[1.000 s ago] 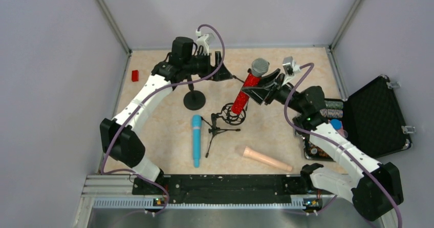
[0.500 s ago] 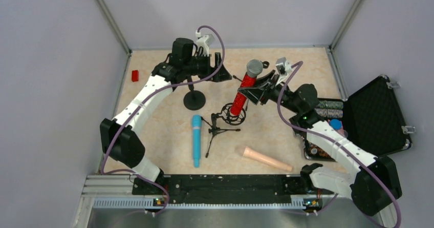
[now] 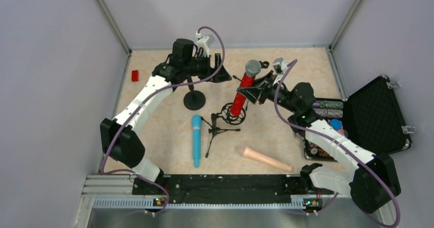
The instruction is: Attach the microphones to the stand
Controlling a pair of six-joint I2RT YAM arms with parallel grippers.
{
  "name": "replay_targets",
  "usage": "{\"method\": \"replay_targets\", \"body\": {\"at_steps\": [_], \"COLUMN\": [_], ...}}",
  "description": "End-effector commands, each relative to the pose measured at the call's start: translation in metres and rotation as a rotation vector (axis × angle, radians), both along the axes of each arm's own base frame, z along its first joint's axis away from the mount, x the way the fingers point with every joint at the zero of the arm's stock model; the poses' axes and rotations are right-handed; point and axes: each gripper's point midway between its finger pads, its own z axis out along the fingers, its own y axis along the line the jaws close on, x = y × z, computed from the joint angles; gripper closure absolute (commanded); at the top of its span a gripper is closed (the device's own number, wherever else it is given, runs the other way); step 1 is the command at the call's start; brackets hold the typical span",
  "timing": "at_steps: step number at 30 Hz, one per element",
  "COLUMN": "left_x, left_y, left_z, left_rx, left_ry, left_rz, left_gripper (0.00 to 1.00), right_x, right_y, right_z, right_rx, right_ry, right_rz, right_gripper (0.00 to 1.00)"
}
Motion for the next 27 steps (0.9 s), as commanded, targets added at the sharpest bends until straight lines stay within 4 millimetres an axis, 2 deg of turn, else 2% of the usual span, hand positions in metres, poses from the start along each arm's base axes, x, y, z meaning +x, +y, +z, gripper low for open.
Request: {"method": "replay_targets", "body": {"at_steps": [1, 7, 27], "left_x": [-0.002, -0.002, -0.003], "left_y": [0.0, 0.0, -0.002], "left_z": [0.023, 0.022, 0.019], "left_rx": [-0.032, -0.032, -0.038], "left_ry": [-0.088, -0.083, -0.077], "left_rz": [-0.006, -0.008, -0.019], "left_gripper": [0.15, 0.15, 0.16], "right_x": [0.007, 0.013, -0.005], "right_y": [0.004, 0.008, 0.015], "right_z": [0.026, 0.017, 0.004], "right_rx": [0.013, -0.039, -0.113], "right_ry": [-0.062, -0.025, -0.121], "right_rz": [-0.022, -0.048, -0.081], "right_gripper": [1.0, 1.0, 1.0]}}
